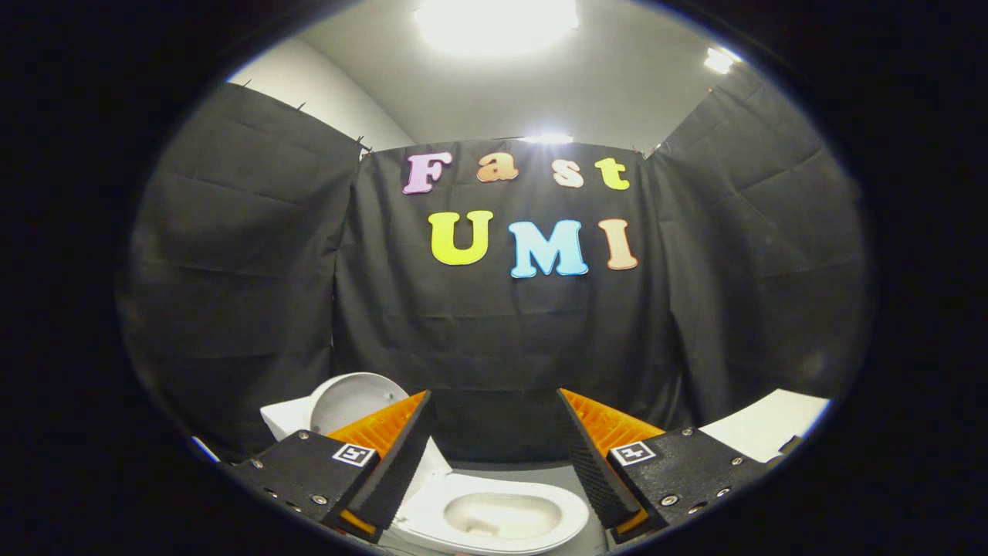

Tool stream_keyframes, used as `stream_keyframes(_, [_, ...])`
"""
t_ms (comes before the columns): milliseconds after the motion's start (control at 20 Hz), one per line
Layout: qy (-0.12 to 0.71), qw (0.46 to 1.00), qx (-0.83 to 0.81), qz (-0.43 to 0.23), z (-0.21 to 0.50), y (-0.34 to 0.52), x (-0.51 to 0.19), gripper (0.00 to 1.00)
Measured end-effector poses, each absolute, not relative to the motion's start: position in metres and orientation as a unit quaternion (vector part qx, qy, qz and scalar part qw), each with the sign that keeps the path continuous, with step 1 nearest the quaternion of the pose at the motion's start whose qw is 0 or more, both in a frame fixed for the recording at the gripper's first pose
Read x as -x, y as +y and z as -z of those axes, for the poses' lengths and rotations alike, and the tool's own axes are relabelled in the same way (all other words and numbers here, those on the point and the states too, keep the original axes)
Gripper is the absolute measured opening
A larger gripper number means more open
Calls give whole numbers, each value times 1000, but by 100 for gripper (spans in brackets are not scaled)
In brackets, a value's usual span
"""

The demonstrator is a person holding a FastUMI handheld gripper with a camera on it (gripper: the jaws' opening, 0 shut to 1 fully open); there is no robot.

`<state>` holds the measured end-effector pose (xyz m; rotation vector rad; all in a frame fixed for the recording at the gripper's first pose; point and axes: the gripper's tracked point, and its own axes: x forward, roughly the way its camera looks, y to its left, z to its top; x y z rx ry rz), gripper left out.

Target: Open the toilet lid.

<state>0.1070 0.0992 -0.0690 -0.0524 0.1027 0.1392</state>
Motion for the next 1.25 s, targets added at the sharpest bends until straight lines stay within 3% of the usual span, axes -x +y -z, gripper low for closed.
stream_keyframes(650, [59,990,61,-108,79,39,-67,95])
stream_keyframes(1250, [23,995,67,-64,33,13,-25,95])
